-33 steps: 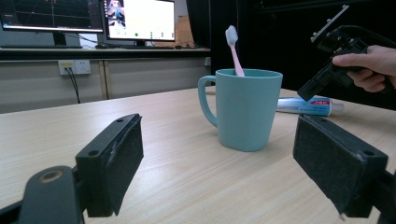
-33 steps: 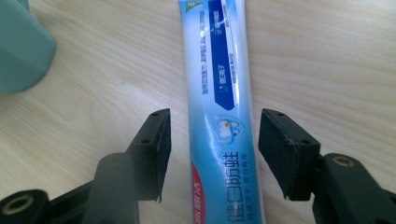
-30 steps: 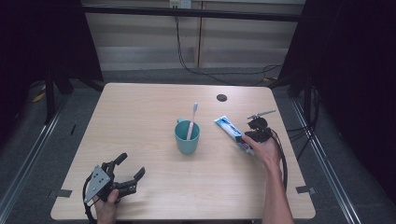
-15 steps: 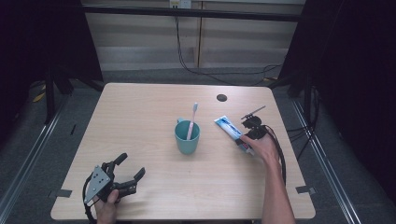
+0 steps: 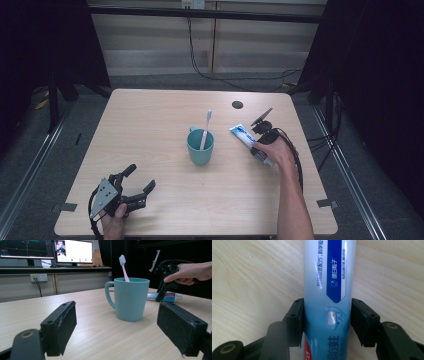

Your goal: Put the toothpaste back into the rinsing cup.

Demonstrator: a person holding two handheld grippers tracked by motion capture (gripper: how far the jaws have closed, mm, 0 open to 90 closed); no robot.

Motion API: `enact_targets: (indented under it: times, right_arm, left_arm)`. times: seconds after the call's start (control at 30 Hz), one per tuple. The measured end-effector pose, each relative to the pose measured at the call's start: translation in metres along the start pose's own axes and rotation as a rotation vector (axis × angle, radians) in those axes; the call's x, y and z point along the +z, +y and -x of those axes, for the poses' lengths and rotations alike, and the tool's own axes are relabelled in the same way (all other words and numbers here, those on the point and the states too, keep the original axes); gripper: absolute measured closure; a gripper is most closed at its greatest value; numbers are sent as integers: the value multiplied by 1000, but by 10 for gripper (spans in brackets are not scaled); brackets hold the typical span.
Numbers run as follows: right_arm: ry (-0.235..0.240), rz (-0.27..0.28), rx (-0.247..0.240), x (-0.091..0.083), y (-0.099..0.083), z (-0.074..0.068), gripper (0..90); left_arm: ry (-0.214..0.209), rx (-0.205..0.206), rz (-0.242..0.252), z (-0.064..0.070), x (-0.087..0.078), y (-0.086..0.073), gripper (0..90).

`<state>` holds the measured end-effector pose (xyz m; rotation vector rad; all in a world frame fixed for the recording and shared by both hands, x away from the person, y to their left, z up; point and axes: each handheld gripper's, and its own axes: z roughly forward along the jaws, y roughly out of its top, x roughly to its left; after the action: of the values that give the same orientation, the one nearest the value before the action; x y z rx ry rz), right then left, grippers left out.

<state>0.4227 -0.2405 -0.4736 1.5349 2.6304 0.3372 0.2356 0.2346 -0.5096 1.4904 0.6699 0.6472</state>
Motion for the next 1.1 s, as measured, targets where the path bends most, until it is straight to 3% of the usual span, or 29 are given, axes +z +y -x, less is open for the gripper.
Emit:
enact_targets:
  times: [0.17,0.37,0.67,0.97,1.1]
  right_arm:
    - [-23,-54,-1,1,9,-2,511]
    - [-30,-80,45,0,11,-4,595]
    - [-28,-120,73,-5,14,-5,674]
    - [-18,-102,35,-10,9,-7,707]
    - [-11,-78,48,-15,8,-7,713]
  left_arm:
    - [0,-1,2,0,0,0,160]
    - [-4,-2,3,0,0,0,160]
    - [-4,2,0,0,0,0,160]
    - [-2,0,-1,0,0,0,160]
    - [-3,0,-1,0,0,0,160]
